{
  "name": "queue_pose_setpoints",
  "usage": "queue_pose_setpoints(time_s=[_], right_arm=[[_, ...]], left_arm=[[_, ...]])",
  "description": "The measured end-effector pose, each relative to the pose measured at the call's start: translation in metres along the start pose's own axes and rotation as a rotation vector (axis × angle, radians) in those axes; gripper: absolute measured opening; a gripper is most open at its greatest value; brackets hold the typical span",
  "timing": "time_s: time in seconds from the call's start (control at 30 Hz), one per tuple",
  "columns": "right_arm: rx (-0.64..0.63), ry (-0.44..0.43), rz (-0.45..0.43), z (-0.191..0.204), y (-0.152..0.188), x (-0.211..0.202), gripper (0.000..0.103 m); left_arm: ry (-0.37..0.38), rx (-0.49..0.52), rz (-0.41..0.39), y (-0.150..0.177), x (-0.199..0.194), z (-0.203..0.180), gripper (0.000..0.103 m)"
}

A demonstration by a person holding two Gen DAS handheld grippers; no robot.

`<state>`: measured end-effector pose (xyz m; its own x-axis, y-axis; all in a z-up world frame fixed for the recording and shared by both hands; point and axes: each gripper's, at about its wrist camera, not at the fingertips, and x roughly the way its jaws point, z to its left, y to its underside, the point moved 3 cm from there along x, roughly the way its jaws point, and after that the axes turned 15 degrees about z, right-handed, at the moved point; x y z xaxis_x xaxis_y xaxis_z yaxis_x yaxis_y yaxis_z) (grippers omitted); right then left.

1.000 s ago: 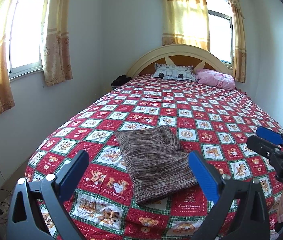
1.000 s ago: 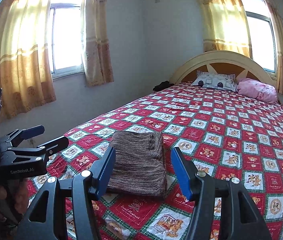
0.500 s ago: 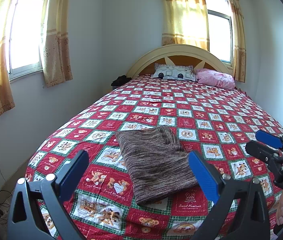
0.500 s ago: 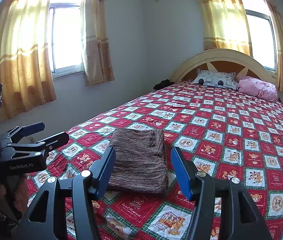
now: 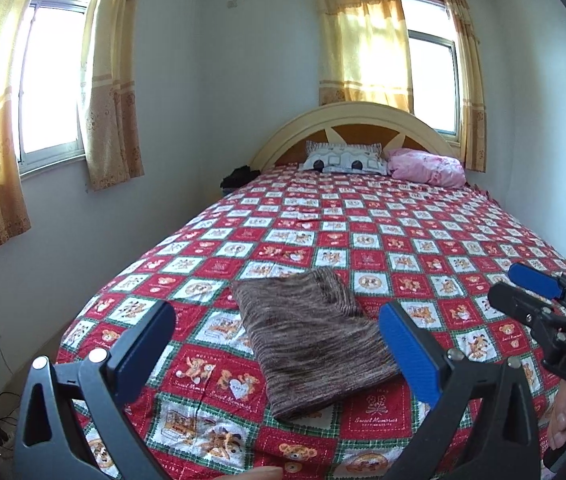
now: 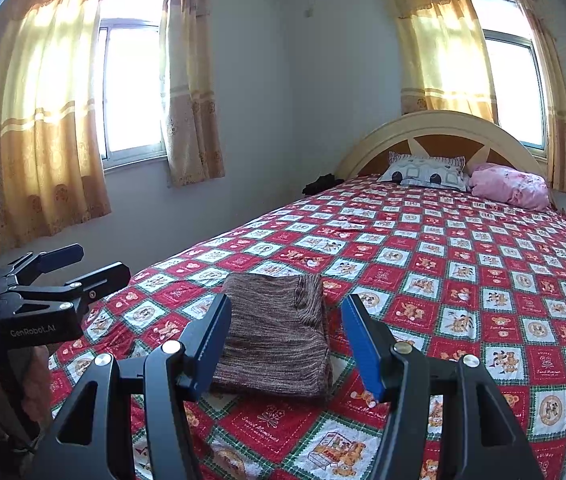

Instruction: Fold small clothes

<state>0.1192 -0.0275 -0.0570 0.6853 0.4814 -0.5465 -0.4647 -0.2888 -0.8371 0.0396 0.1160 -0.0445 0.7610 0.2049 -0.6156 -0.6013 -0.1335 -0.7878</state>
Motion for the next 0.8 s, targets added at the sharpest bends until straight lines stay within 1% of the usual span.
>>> queue_pose_setpoints(time_s=[0.13,0.23,0.37,0.47,0.57,0.8], right_arm=[[0.0,0.001,-0.013,0.0,-0.001,-0.003,0.059],[-0.004,0.002,-0.014,0.001,-0.001,-0.002,0.059],[-0.008,0.004,-0.008,0.002,0.001,0.0,0.059],[-0.006,0.002,-0.001,0.002,0.003,0.002,0.059],[-0.006,0.001,0.004,0.002,0.004,0.003,0.059],[-0.005,0.0,0.016,0.001,0.007,0.005,0.059]], left_arm=[[-0.005,-0.007,-0.033,-0.003,-0.009,0.001,0.103],[-0.014,-0.01,-0.042,-0.004,-0.01,0.003,0.103],[-0.025,-0.032,-0.035,-0.007,-0.006,0.01,0.103],[-0.009,-0.048,-0.025,-0.007,-0.003,0.015,0.103],[-0.012,-0.064,-0.034,-0.005,-0.002,0.02,0.103],[-0.013,-0.038,-0.029,-0.003,0.003,0.015,0.103]])
